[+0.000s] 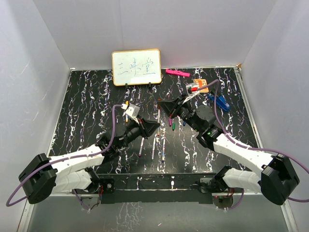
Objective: Insert the pens into the pen caps
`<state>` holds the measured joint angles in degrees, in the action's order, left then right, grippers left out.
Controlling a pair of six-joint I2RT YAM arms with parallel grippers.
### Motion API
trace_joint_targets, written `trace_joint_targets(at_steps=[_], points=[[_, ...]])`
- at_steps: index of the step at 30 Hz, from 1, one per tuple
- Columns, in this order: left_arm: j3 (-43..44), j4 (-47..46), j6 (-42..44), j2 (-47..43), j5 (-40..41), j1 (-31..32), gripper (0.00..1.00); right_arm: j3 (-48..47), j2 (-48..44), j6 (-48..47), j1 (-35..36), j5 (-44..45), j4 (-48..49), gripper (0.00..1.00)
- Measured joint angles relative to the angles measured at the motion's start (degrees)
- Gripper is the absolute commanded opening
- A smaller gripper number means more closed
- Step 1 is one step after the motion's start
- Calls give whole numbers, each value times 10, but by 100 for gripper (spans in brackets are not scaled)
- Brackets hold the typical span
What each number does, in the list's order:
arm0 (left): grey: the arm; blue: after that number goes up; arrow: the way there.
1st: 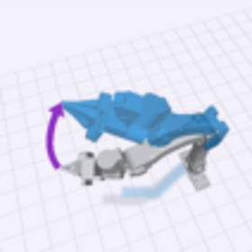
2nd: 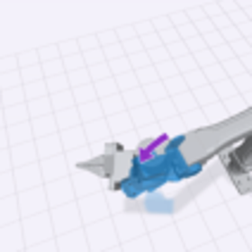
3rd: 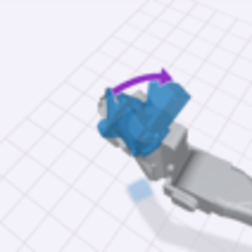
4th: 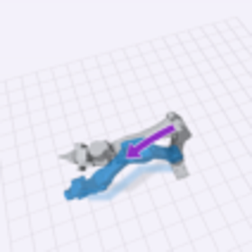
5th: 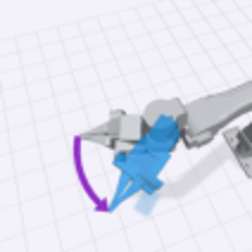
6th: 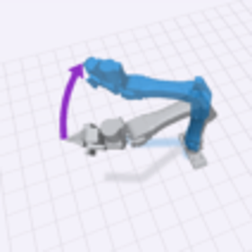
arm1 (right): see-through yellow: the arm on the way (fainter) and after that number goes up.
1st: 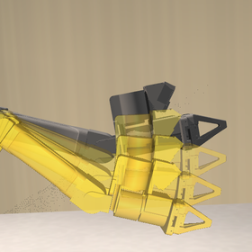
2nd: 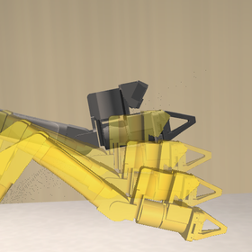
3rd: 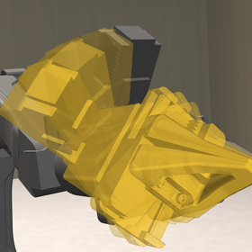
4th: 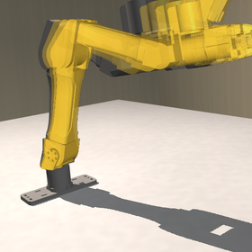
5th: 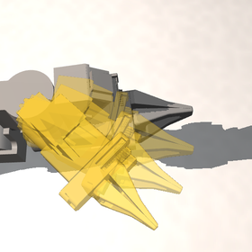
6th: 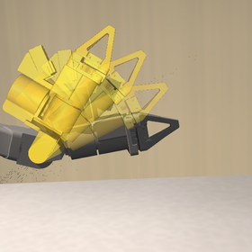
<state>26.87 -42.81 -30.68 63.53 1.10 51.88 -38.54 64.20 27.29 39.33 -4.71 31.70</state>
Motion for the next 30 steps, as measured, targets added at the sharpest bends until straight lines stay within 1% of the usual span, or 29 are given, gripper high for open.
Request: trace_joint_targets(at_steps=[22, 30], points=[[0, -1, 9, -12, 34, 0, 0, 9, 1, 3, 24, 1, -21, 0], [0, 14, 34, -15, 70, 2, 0, 2, 27, 5, 27, 3, -16, 0]])
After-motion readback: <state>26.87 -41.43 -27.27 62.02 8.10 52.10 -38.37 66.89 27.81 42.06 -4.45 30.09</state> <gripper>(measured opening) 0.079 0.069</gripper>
